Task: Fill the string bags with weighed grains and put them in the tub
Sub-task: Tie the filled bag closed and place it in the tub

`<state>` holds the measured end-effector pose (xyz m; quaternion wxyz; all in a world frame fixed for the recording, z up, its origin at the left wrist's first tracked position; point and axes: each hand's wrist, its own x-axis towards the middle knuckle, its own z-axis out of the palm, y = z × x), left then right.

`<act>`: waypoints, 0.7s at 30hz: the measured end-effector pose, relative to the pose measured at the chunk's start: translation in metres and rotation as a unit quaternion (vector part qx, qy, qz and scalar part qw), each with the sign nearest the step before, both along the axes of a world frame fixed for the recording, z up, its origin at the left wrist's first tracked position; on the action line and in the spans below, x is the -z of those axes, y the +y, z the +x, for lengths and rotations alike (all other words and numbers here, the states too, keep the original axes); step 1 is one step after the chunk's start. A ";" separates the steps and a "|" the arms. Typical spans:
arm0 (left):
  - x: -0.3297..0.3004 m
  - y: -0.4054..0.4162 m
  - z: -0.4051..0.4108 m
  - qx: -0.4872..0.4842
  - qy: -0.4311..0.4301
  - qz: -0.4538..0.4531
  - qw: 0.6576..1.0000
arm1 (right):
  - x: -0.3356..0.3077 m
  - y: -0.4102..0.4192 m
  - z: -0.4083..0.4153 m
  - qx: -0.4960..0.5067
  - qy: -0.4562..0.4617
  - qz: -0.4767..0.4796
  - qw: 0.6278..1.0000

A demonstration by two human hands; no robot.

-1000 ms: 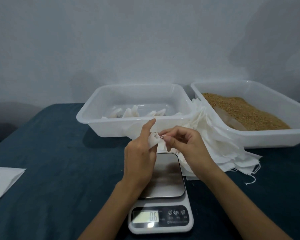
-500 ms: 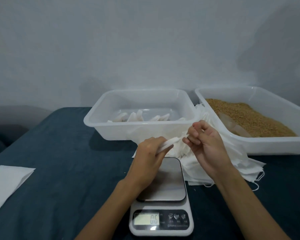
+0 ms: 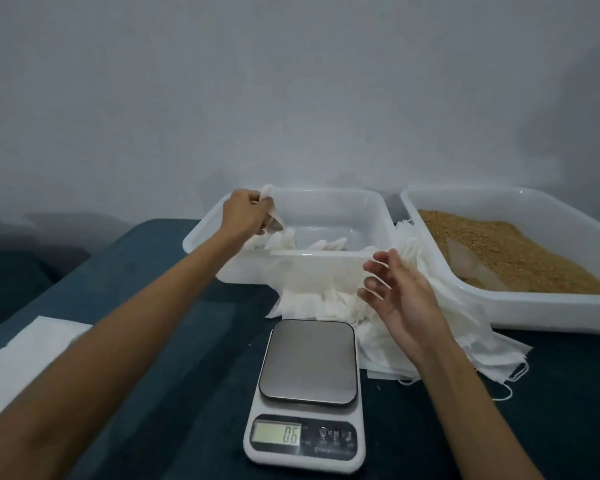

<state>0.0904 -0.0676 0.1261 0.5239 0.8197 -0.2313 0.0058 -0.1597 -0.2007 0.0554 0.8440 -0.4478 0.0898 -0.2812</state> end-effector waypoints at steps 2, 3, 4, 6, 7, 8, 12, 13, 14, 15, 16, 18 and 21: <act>0.004 -0.007 0.018 -0.021 0.002 0.081 0.996 | -0.001 -0.003 -0.001 0.004 -0.006 0.010 1.000; 0.006 -0.009 0.025 -0.031 -0.005 0.116 0.993 | -0.002 -0.005 -0.001 0.006 -0.009 0.015 1.000; 0.008 -0.009 0.030 -0.041 -0.013 0.144 0.989 | -0.002 -0.006 -0.002 0.009 -0.012 0.019 1.000; 0.011 -0.009 0.040 -0.062 -0.021 0.187 0.980 | -0.003 -0.008 -0.003 0.008 -0.019 0.024 0.999; 0.011 -0.010 0.044 -0.073 -0.017 0.201 0.977 | -0.004 -0.008 -0.003 0.006 -0.023 0.026 0.999; 0.012 -0.010 0.046 -0.083 -0.006 0.208 0.975 | -0.005 -0.007 -0.004 0.005 -0.025 0.026 0.999; 0.019 -0.010 0.055 -0.087 0.066 0.188 0.976 | -0.006 -0.007 -0.004 0.007 -0.028 0.027 0.999; 0.022 -0.009 0.056 -0.079 0.081 0.184 0.976 | -0.006 -0.008 -0.004 0.009 -0.029 0.028 0.999; 0.024 -0.009 0.054 -0.071 0.089 0.186 0.976 | -0.007 -0.008 -0.005 0.011 -0.030 0.030 0.999; 0.026 -0.009 0.052 -0.065 0.073 0.192 0.976 | -0.006 -0.009 -0.005 0.013 -0.032 0.030 0.999; 0.026 -0.008 0.046 -0.067 0.025 0.199 0.977 | -0.007 -0.009 -0.005 0.014 -0.034 0.032 0.999; 0.028 -0.005 0.026 -0.078 -0.124 0.156 0.977 | -0.007 -0.009 -0.005 0.014 -0.035 0.036 0.999; 0.038 0.012 -0.029 -0.016 -0.277 0.061 0.959 | -0.006 -0.009 -0.005 0.015 -0.038 0.034 0.999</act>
